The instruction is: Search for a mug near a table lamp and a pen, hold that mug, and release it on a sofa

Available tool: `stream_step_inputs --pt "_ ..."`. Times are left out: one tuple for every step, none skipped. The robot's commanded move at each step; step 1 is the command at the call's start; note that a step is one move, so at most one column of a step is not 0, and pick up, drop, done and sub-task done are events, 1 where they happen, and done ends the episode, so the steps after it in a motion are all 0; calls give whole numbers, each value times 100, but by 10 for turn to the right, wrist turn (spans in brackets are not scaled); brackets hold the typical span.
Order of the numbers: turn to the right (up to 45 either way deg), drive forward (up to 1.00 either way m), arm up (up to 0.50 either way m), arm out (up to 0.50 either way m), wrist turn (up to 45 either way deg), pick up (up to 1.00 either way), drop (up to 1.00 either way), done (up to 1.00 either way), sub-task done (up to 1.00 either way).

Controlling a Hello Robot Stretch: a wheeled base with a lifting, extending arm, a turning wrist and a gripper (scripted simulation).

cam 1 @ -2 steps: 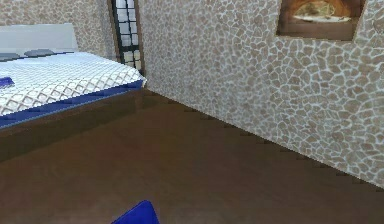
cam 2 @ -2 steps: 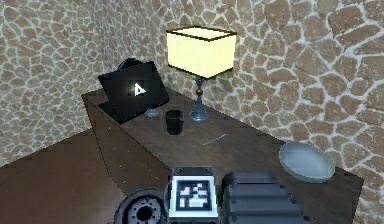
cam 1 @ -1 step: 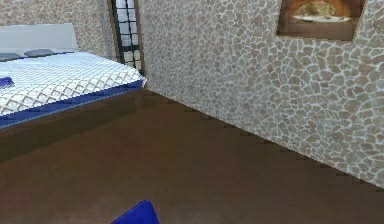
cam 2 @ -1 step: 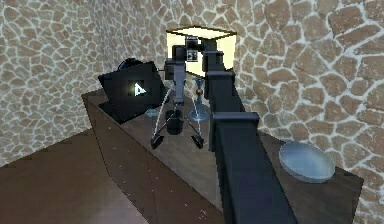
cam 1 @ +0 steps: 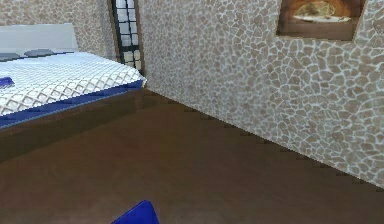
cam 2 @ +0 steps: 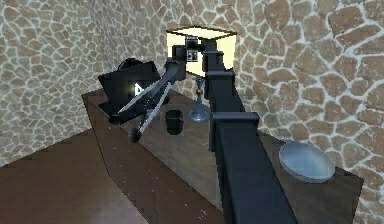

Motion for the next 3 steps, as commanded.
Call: stream_step_inputs --pt "0 0 0 0 450 0 0 0 0" --pt "0 0 0 0 450 0 0 0 0" --pt "0 0 0 0 270 0 0 0 0"
